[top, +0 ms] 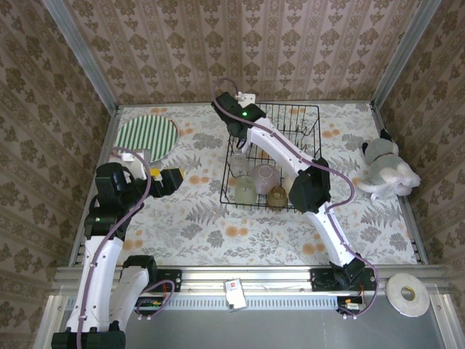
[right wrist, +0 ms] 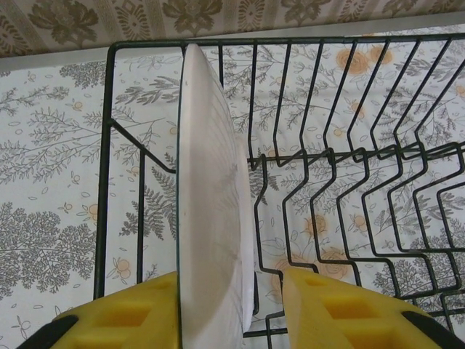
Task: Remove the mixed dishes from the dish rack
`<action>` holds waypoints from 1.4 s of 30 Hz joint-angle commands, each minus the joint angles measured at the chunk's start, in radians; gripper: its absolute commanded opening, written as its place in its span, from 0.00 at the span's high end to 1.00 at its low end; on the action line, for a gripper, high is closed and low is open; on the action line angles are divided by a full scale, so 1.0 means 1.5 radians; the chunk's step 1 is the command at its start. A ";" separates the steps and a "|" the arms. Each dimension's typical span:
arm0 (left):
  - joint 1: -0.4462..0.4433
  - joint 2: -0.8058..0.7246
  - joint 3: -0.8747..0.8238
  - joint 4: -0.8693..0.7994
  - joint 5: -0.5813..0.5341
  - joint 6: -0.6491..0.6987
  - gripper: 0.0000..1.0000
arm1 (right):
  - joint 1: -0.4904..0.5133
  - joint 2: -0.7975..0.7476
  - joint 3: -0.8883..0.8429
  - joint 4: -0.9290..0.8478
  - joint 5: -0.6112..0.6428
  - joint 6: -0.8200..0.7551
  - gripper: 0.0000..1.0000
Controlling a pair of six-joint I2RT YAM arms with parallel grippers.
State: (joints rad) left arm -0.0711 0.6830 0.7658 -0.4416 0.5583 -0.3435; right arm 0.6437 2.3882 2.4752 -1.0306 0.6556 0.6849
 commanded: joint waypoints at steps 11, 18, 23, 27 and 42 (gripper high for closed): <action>0.002 -0.009 -0.007 0.015 0.014 -0.004 0.00 | -0.004 0.015 0.030 -0.015 0.007 -0.005 0.79; 0.002 -0.009 -0.007 0.015 0.015 -0.004 0.00 | -0.004 0.023 0.050 -0.023 0.015 -0.012 0.93; 0.002 -0.009 -0.007 0.015 0.015 -0.004 0.00 | -0.003 0.021 0.061 -0.032 0.025 -0.015 1.00; 0.002 -0.008 -0.007 0.014 0.015 -0.004 0.00 | 0.001 0.016 0.067 -0.033 0.052 -0.031 1.00; 0.002 -0.005 -0.007 0.016 0.014 -0.004 0.00 | 0.027 0.017 0.071 -0.020 0.142 -0.110 1.00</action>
State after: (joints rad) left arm -0.0711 0.6830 0.7631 -0.4416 0.5621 -0.3439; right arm 0.6727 2.4168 2.5202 -1.0992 0.7731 0.5735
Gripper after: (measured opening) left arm 0.997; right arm 0.121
